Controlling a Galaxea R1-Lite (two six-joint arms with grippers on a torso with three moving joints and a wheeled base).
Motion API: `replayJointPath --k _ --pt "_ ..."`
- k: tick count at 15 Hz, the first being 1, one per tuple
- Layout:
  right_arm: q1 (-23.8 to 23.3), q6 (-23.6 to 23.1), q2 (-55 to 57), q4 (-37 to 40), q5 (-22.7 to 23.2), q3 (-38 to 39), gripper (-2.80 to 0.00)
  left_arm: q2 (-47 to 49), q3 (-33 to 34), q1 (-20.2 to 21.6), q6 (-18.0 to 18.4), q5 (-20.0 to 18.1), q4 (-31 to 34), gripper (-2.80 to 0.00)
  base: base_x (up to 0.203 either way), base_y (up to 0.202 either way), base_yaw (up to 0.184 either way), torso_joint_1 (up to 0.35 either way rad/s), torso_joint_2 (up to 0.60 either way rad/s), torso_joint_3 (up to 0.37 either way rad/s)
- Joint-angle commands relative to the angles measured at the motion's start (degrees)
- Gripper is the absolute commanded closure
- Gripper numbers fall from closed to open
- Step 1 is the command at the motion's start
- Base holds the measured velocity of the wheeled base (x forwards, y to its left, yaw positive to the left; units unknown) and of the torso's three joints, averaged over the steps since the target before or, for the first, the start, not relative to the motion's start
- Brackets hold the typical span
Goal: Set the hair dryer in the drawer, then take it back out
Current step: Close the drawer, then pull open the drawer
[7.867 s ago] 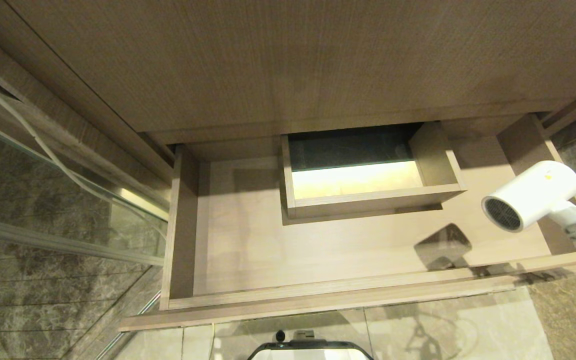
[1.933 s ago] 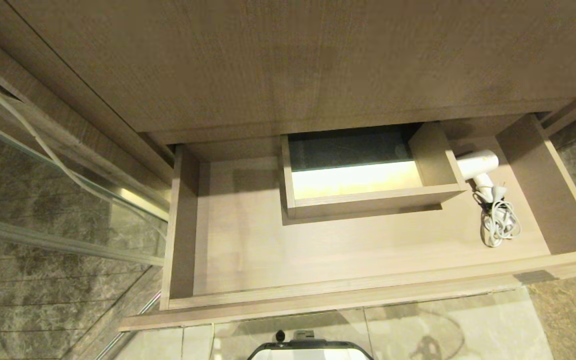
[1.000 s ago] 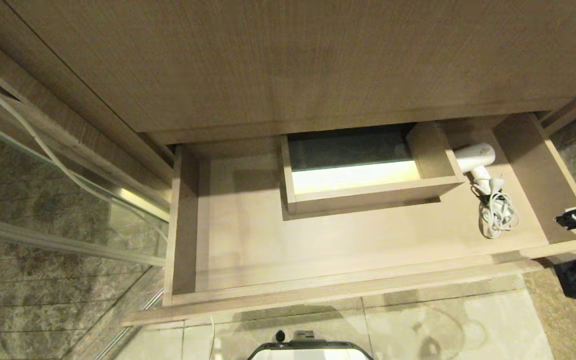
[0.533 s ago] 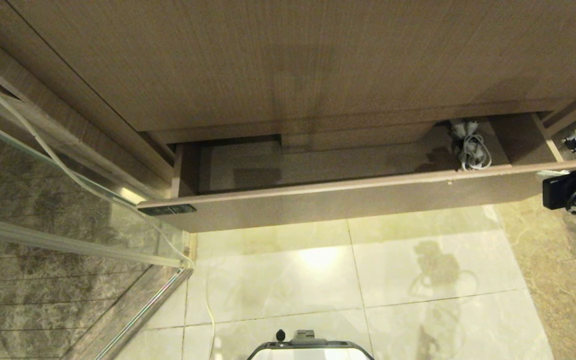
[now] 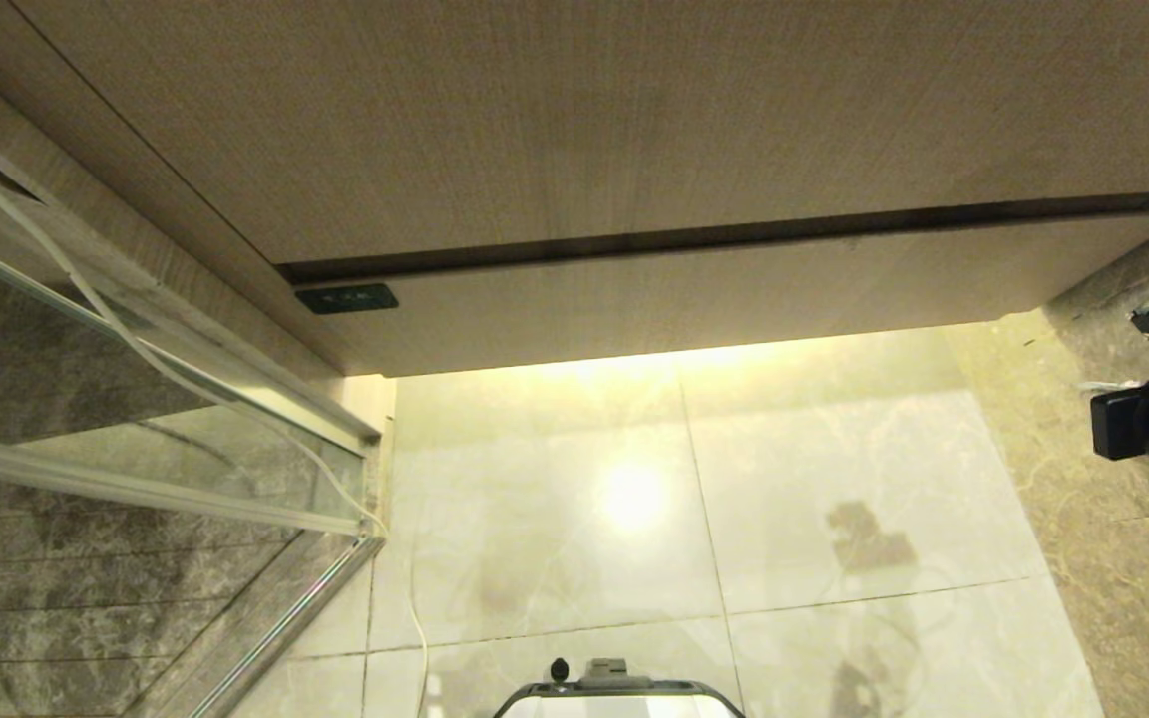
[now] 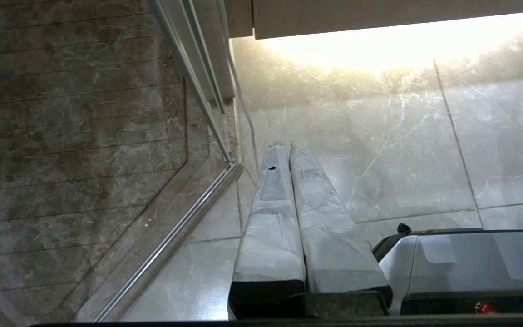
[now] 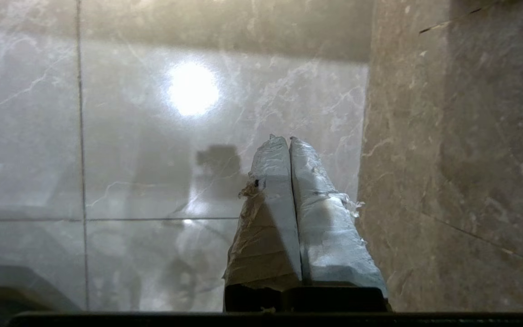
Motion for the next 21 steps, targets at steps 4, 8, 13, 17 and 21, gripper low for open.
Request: replayJointPath --k 4,8,13,17,21 --pt "0.0 0.1 -13.6 5.5 0.0 6.6 0.0 0.0 0.1 0.0 0.0 0.0 0.0 0.0 0.0 0.0 0.0 0.0 0.0 0.0" --pt "1.0 2.4 -29.7 15.5 0.5 11.7 0.0 0.0 0.1 0.0 0.0 0.0 0.0 0.0 0.0 0.0 0.0 0.0 0.0 0.0" --pt "9.9 11.4 -62.1 19.3 0.2 26.9 0.0 0.0 0.0 0.0 0.0 0.0 0.0 0.0 0.0 0.0 0.0 0.0 0.0 0.0" --pt "20.5 16.8 -83.5 23.8 -6.3 37.0 0.0 0.0 0.1 0.0 0.0 0.1 0.0 0.0 0.0 0.0 0.0 0.0 0.0 0.0" --pt "27.4 17.5 -95.0 30.7 -10.1 40.2 0.0 0.0 0.0 0.0 0.0 0.0 0.0 0.0 0.0 0.0 0.0 0.0 0.0 0.0"
